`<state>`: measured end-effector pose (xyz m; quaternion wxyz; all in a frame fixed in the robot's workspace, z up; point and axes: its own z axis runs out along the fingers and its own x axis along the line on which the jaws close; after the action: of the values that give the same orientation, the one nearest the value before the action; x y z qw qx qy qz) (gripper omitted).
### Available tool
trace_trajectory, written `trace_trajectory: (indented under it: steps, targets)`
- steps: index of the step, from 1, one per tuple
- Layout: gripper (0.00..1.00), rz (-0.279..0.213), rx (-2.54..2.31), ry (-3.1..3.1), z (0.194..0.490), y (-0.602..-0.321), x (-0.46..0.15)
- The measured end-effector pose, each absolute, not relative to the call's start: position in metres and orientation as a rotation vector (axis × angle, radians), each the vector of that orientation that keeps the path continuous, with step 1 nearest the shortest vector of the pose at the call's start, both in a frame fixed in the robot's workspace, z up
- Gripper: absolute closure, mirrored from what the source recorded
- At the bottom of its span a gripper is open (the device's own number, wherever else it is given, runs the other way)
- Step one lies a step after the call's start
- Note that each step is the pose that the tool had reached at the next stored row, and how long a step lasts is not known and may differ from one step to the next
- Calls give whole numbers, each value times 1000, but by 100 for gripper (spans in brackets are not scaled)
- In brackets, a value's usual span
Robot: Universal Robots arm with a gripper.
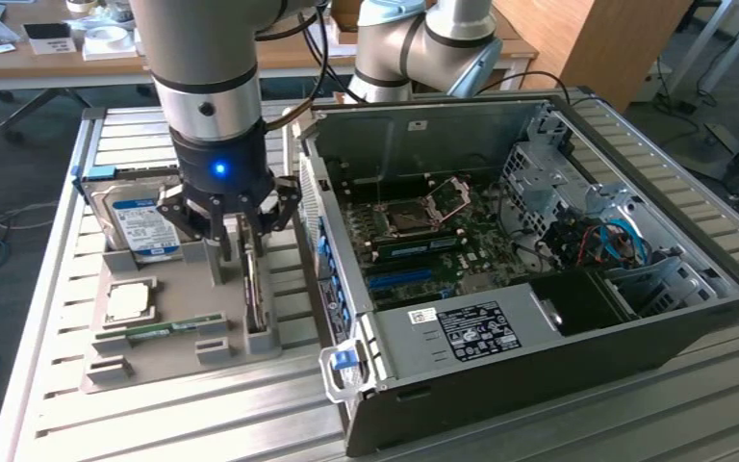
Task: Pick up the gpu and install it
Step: 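Pick up the gpu and move the gpu toward the slot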
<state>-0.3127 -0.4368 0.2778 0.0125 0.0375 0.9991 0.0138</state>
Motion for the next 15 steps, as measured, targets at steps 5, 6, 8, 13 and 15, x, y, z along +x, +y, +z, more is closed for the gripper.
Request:
trace_trajectory:
  steps: [5,6,8,13,15]
  targets:
    - [59,43,117,3114,274,-437,-312]
    - [59,43,117,3114,273,-437,-312]
    - [59,43,117,3114,270,-437,-312]
    - [59,43,117,3114,267,-437,-310]
    - [59,43,117,3114,265,-437,-310]
